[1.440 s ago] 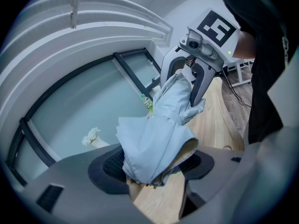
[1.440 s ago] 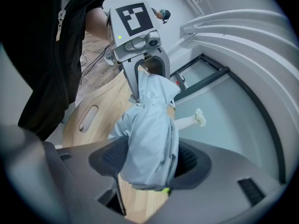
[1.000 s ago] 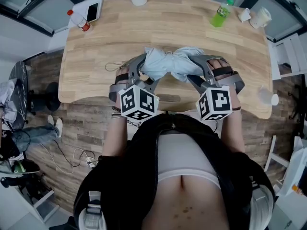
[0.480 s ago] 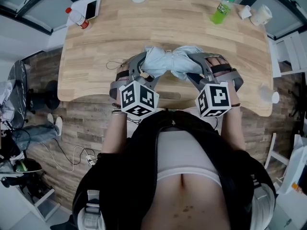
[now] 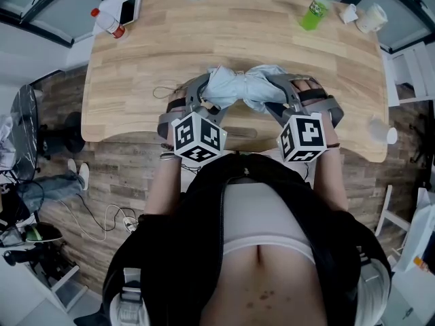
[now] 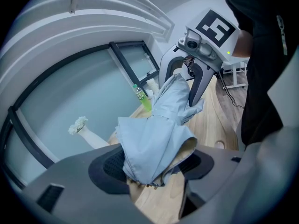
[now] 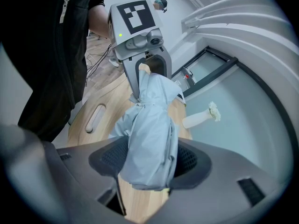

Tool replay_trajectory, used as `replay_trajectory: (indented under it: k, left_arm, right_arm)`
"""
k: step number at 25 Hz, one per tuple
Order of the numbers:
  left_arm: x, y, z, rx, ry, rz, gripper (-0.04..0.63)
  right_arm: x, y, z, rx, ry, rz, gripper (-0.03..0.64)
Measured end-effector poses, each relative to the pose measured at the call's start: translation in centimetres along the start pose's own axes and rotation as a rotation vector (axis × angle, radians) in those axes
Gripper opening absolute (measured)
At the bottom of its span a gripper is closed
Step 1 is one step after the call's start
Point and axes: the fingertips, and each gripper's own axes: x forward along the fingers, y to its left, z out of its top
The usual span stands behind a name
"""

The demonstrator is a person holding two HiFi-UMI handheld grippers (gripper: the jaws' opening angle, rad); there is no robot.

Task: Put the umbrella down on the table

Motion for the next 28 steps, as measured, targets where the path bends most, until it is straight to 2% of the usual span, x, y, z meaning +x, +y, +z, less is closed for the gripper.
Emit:
replay_trajectory:
  k: [28]
  left_arm:
    - [1.4,-2.3,-2.2,-0.045,0.032,-0.062,0.299]
  right_arm:
    - [2.0,2.7,-0.5,0.016,0.009,0.087,0.293]
